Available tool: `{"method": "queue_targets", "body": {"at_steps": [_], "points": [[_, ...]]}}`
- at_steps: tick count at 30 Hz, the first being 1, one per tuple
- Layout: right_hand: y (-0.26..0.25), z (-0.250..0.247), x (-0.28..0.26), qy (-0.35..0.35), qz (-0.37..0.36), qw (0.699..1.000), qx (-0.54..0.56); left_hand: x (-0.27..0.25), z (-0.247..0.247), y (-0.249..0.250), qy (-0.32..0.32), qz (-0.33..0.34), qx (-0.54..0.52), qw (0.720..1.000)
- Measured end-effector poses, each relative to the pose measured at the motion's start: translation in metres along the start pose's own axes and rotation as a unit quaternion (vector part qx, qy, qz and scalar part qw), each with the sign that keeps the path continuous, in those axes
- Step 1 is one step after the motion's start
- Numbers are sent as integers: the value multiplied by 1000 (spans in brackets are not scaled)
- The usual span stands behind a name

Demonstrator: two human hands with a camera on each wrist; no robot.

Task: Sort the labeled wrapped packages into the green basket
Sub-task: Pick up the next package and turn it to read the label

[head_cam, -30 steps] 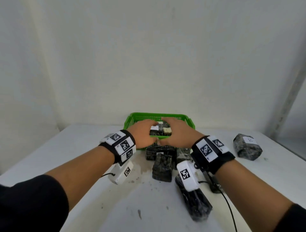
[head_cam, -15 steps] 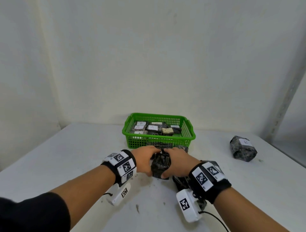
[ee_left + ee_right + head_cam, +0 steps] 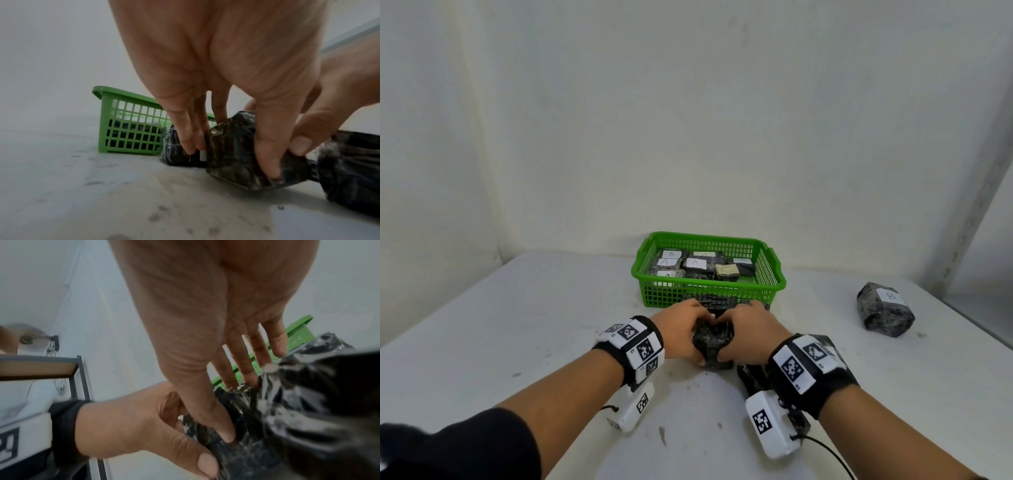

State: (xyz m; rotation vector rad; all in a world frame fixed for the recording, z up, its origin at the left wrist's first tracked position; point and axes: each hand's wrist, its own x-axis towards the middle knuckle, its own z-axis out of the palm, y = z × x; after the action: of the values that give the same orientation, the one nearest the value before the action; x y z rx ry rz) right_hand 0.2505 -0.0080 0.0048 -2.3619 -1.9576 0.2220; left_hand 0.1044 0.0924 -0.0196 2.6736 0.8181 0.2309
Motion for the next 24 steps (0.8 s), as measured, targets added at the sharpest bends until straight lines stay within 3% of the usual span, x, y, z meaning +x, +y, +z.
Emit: {"method": "queue_targets", "body": {"at_steps": [3,7,14,18,24], "points": [[2,-10,-4,24,-29,997,71,-2,-9,-5,20,-6,-50,999],[6,-20,-2,83,-29,971,223,-5,-26,-18,67,-24,-214,974],[-1,-9,15,127,-50,886,442,-16,-30,-41,90,-25,-484,870],[-15,-3,26,121,-45,857,498,-16,-32,-47,130,-30,-546,827],[-25,3,44,135,-37,816,561,-11,-29,-55,151,-15,-582,799]]}}
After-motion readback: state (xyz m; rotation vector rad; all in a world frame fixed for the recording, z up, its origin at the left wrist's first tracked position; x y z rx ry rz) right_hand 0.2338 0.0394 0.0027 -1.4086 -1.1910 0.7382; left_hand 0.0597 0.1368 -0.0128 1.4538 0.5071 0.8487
